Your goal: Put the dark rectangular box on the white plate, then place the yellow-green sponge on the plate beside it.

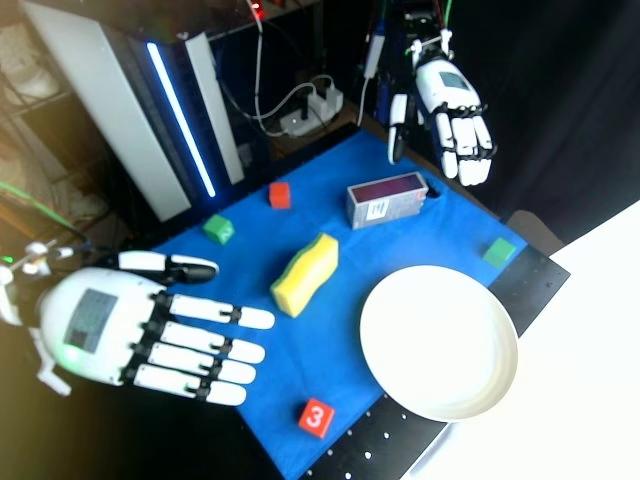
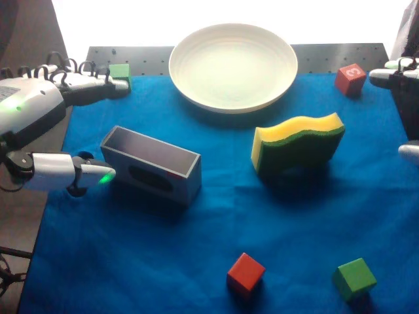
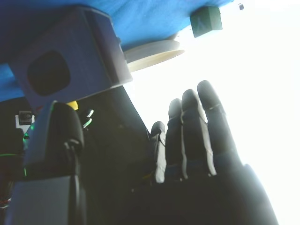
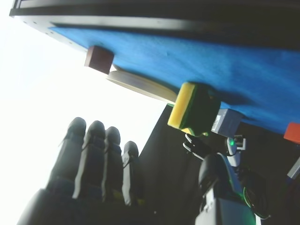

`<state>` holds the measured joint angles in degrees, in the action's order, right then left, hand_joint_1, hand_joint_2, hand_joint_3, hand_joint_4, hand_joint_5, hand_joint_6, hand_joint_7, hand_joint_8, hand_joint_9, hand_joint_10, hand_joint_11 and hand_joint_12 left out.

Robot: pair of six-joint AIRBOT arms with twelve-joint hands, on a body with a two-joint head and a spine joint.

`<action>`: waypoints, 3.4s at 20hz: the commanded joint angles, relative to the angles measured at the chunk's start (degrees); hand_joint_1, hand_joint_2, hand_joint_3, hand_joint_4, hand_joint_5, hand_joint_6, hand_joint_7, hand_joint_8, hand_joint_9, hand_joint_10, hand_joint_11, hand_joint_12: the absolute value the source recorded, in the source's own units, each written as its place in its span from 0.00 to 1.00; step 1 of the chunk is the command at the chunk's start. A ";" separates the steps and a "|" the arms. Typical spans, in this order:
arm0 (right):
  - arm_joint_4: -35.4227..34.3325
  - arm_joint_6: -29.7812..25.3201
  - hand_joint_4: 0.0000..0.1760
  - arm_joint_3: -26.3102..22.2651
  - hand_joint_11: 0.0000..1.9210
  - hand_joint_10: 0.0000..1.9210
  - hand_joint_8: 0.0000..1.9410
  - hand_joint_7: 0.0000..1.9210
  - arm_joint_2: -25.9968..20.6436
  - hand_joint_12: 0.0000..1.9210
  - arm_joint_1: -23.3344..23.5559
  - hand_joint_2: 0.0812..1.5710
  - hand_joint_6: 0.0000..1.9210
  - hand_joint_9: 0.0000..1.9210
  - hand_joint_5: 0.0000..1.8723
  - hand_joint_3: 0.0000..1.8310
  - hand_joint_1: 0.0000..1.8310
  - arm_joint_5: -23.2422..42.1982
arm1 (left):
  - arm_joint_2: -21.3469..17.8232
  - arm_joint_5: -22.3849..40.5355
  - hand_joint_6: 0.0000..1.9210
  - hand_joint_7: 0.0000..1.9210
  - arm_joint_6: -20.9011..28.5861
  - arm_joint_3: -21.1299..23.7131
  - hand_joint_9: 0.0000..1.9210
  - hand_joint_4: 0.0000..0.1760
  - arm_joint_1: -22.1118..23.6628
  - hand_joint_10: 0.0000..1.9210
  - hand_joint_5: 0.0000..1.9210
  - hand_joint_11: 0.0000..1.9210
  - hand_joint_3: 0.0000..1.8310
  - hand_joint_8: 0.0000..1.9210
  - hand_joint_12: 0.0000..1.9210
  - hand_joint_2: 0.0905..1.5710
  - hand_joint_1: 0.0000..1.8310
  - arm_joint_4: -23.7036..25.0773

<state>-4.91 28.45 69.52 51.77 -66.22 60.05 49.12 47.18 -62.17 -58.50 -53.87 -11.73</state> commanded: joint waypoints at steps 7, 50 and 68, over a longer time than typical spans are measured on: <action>-1.56 -0.17 0.49 0.34 0.00 0.00 0.00 0.09 0.06 0.15 0.82 0.76 0.00 0.06 0.11 0.00 0.43 6.63 | -0.20 6.40 0.00 0.13 0.01 0.04 0.09 0.41 0.44 0.00 0.16 0.00 0.00 0.00 0.21 0.65 0.41 0.12; -1.26 -0.18 0.23 3.10 0.02 0.00 0.00 0.12 3.40 0.23 0.87 0.78 0.00 0.10 0.14 0.00 0.34 5.90 | 34.98 -24.06 0.49 0.58 1.01 -39.69 0.56 0.00 32.11 0.10 0.51 0.19 0.00 0.42 0.67 0.67 0.67 6.58; -0.82 -1.17 0.31 3.41 0.03 0.00 0.00 0.12 4.08 0.22 1.55 0.76 0.00 0.11 0.15 0.00 0.37 5.91 | 27.78 -14.68 0.00 0.20 1.00 -29.92 0.18 0.95 29.55 0.00 0.17 0.00 0.00 0.00 0.29 0.60 0.42 5.91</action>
<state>-4.51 27.81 72.71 55.90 -65.47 58.81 76.38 24.51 -61.32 -87.42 -24.86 -5.80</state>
